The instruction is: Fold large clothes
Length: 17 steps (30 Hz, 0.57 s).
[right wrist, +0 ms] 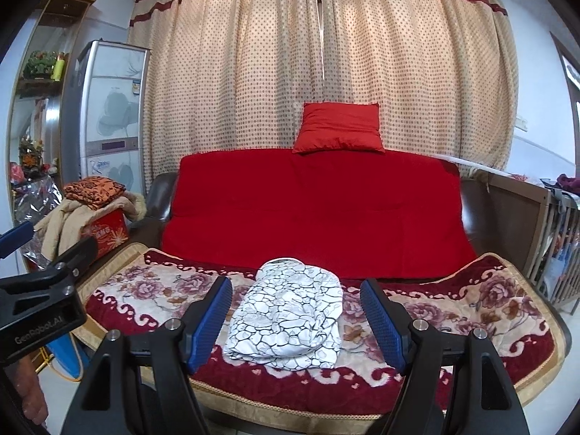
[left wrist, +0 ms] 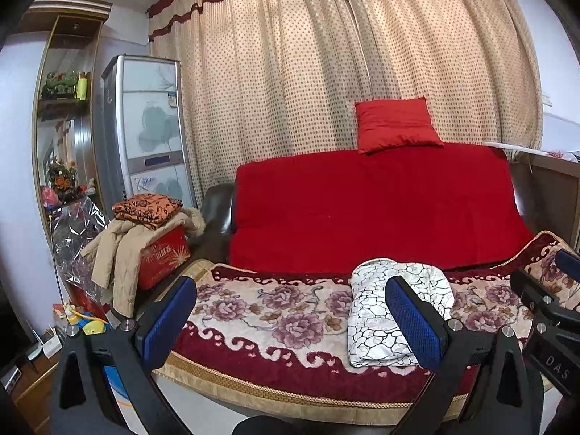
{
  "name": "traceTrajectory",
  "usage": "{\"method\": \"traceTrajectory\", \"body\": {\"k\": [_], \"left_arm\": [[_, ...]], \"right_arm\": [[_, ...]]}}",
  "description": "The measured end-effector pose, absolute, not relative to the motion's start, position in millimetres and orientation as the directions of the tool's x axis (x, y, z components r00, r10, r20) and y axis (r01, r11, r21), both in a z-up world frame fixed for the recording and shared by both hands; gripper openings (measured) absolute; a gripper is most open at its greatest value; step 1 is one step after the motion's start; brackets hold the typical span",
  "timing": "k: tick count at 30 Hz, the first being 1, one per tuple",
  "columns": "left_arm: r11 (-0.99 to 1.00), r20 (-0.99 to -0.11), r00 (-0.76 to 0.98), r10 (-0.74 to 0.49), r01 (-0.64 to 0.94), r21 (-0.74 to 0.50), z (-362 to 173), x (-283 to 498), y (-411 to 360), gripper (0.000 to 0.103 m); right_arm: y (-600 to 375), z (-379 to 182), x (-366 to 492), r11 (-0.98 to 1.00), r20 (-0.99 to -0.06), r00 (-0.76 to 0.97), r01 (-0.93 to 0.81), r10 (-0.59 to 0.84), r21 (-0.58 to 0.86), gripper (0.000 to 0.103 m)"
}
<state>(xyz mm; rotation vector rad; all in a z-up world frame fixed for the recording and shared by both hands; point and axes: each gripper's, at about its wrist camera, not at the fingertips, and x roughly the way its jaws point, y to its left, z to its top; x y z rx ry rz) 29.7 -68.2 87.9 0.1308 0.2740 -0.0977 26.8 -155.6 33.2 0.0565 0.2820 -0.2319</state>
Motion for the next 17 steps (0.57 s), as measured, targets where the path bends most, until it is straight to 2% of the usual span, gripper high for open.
{"method": "traceTrajectory", "body": {"k": [9,17], "left_arm": [[0.986,-0.321,0.943,-0.084,0.125,0.107,74.9,55.8,-71.9,0.103],[0.974,-0.331,0.926,-0.181,0.214,0.067,60.0,95.9,-87.6,0.103]], "right_arm": [[-162.1,25.0,53.6,0.963,-0.306,0.917,0.269,-0.256,0.000,0.076],[-173.5,10.6,92.7,0.954,-0.349,0.892,0.297,-0.288,-0.030,0.076]]}}
